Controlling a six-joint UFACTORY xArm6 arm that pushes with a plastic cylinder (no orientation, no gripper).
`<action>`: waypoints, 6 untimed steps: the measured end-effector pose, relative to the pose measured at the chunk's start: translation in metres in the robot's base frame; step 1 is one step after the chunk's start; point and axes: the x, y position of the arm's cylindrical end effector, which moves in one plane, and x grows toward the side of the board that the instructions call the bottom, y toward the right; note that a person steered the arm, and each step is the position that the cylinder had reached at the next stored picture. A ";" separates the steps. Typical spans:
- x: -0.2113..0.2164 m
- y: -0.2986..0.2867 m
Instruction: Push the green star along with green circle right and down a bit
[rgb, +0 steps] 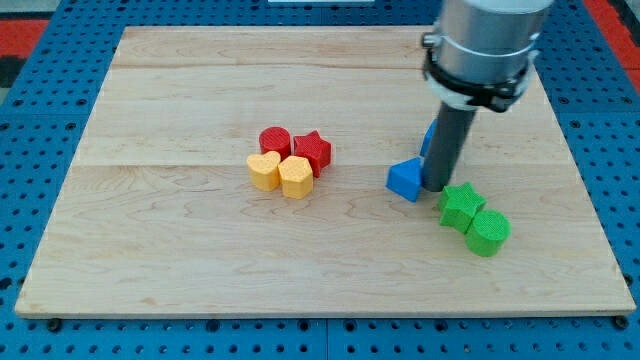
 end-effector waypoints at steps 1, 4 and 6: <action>0.001 -0.020; 0.026 0.016; 0.024 0.046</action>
